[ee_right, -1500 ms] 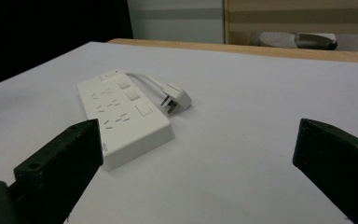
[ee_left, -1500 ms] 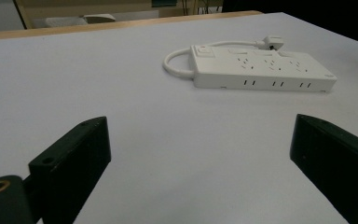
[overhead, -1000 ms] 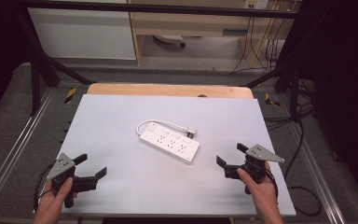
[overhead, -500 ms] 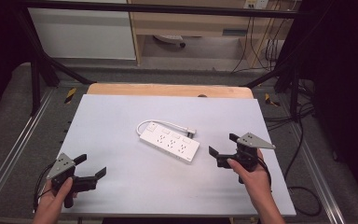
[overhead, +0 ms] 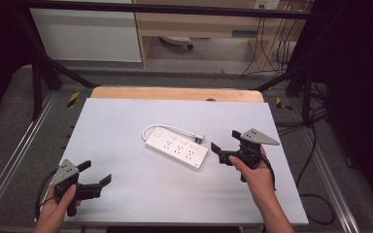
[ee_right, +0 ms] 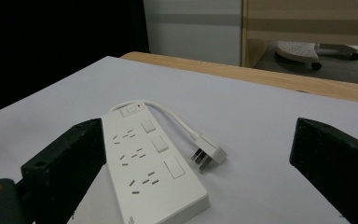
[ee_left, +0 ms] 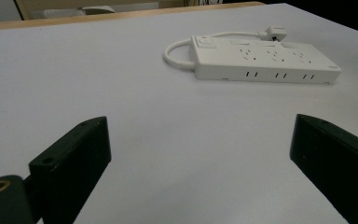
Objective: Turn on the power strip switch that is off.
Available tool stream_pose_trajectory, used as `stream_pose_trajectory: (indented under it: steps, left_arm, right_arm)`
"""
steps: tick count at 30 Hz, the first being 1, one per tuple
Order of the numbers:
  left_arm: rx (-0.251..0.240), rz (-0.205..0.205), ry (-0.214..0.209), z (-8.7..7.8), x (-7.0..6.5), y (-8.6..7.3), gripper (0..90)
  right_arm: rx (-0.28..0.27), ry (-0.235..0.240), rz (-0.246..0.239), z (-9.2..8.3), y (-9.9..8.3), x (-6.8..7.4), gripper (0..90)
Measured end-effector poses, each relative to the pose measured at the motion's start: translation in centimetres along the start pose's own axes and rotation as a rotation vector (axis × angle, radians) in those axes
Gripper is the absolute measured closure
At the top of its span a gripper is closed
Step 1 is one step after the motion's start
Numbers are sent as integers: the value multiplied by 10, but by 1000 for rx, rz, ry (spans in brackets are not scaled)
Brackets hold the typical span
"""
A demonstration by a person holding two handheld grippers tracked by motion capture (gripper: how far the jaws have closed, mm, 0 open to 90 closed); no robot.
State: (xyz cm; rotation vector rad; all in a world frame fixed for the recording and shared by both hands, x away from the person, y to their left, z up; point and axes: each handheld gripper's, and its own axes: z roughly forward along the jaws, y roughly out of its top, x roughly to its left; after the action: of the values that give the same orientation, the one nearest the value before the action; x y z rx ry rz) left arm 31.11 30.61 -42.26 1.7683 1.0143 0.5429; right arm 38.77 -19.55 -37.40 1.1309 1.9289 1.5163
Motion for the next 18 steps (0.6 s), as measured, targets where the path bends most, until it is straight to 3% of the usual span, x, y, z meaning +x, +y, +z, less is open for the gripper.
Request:
stream_pose_trajectory:
  steps: [18]
  left_arm:
    - [-1,-3,-1,0,0,0,54]
  right_arm:
    - [-21,-32,18,21,10,-2,68]
